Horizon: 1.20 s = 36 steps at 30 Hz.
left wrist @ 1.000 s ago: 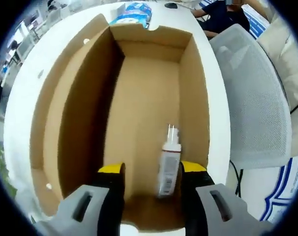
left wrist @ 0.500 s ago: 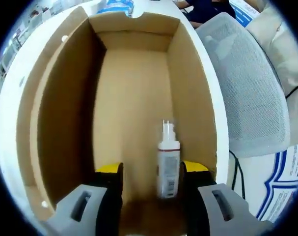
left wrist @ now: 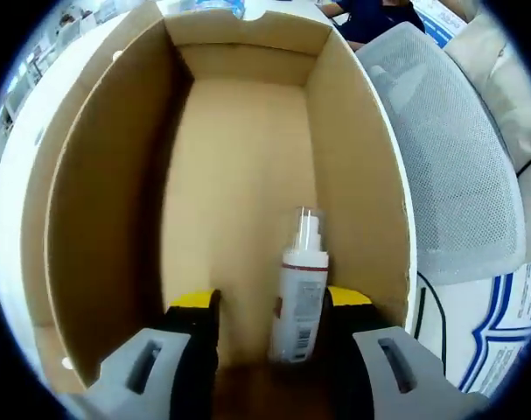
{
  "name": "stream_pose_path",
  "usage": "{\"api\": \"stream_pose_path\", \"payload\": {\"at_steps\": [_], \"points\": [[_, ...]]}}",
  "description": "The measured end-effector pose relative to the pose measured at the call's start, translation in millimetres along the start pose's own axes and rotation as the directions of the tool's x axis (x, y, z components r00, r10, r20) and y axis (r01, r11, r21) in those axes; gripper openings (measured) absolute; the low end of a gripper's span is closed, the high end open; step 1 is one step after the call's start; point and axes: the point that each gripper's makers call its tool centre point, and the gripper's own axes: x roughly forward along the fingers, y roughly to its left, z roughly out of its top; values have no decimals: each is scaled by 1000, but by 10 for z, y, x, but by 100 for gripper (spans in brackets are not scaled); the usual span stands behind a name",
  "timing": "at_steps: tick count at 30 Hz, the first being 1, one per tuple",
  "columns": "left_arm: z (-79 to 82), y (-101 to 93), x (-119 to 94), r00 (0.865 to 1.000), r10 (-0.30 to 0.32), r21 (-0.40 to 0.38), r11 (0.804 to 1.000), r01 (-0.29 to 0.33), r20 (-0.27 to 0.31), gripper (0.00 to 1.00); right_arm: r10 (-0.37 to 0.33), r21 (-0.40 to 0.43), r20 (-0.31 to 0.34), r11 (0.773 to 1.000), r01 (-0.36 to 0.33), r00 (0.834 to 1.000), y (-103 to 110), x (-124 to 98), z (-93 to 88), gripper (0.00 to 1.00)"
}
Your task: Operate the shoe box by opening the lid, removing the specified soft item, and placing it in the target area until the item is outside and the box remains undamaged.
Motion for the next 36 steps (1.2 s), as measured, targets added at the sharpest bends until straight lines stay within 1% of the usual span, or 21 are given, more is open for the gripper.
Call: {"api": "stream_pose_path", "payload": {"at_steps": [2, 3, 6, 9, 11, 13, 16, 18, 22, 25, 30, 35, 36], "points": [[3, 4, 5, 1000, 14, 15, 1000, -14, 9, 48, 1, -3, 3, 1000, -1, 1000, 6, 12, 18, 93], [15, 6, 8, 1000, 19, 14, 1000, -19, 17, 47, 1, -6, 6, 1000, -1, 1000, 8, 19, 29, 93], [88, 19, -6, 997, 45, 19, 999, -46, 57, 38, 4, -8, 13, 1000, -4, 1000, 16, 33, 51, 92], [117, 24, -15, 996, 56, 25, 998, -58, 69, 31, 8, -11, 20, 1000, -7, 1000, 31, 40, 68, 91], [134, 52, -14, 994, 79, 38, 996, -82, 74, 25, 10, -14, 24, 1000, -9, 1000, 48, 44, 82, 91], [155, 67, -4, 992, 100, 48, 993, -104, 78, 21, 10, -17, 34, 1000, -9, 999, 62, 46, 104, 90], [184, 55, 9, 991, 106, 58, 992, -111, 82, 20, 15, -19, 41, 1000, -14, 999, 89, 52, 121, 89], [203, 74, 16, 989, 121, 64, 990, -127, 83, 19, 18, -21, 42, 1000, -17, 999, 100, 59, 122, 88], [244, 104, 34, 985, 148, 41, 988, -152, 90, 18, 29, -25, 47, 999, -27, 999, 139, 73, 137, 87], [245, 118, 59, 983, 166, 40, 985, -169, 81, 19, 40, -32, 52, 999, -39, 998, 176, 81, 155, 86], [249, 133, 48, 979, 185, 15, 982, -187, 89, 18, 48, -39, 65, 998, -46, 997, 202, 88, 189, 84], [251, 114, -4, 975, 204, 14, 978, -206, 92, 17, 67, -65, 89, 996, -61, 994, 247, 92, 253, 82], [274, 124, -50, 970, 220, 11, 975, -222, 103, 17, 73, -71, 97, 995, -66, 993, 259, 92, 272, 82]]}}
